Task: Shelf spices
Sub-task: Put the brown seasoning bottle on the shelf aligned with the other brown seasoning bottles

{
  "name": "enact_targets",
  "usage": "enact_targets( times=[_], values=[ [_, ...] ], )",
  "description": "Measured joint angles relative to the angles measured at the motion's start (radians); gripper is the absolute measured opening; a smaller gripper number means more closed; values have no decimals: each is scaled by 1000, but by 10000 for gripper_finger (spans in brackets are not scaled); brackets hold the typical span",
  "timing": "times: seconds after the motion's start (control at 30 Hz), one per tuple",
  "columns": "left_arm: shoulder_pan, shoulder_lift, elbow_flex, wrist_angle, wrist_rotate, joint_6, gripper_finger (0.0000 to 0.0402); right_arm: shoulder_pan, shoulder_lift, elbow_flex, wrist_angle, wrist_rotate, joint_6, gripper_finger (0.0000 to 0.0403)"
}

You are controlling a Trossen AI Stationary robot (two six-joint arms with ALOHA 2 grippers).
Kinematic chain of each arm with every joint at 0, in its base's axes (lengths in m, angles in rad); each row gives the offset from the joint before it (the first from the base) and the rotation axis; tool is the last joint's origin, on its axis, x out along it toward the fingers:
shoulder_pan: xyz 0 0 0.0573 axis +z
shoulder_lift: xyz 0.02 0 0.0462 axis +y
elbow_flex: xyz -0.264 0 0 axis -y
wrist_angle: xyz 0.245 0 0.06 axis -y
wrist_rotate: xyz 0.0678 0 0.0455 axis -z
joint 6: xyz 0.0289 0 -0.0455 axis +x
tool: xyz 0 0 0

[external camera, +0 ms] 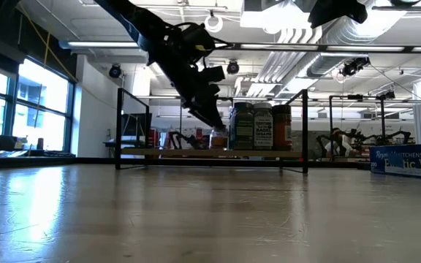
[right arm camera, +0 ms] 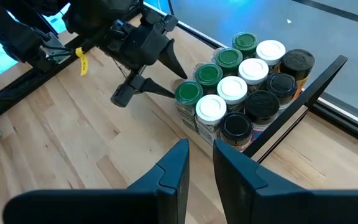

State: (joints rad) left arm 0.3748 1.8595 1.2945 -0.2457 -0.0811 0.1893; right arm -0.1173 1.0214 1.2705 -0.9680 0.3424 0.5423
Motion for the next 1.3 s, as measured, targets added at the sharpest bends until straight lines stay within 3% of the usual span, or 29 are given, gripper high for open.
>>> enact_targets(
  times=[0.4, 0.63, 0.8, 1.1, 1.3],
  values=[
    [13, -12, -2, 31, -7, 15, 226, 0, 0, 0, 0, -1, 0, 66],
    [-11, -159, 0, -82, 56, 11, 223, 0, 0, 0, 0, -1, 0, 66],
    [-2, -133, -7, -123, 277, 42, 166, 0, 1, 0, 0, 2, 0, 66],
    [14, 10, -9, -90, 270, 104, 24, 0, 0, 0, 0, 7, 23, 66],
    [26, 42, -9, -42, 214, 134, 6, 0, 0, 0, 0, 2, 34, 66]
  ],
)
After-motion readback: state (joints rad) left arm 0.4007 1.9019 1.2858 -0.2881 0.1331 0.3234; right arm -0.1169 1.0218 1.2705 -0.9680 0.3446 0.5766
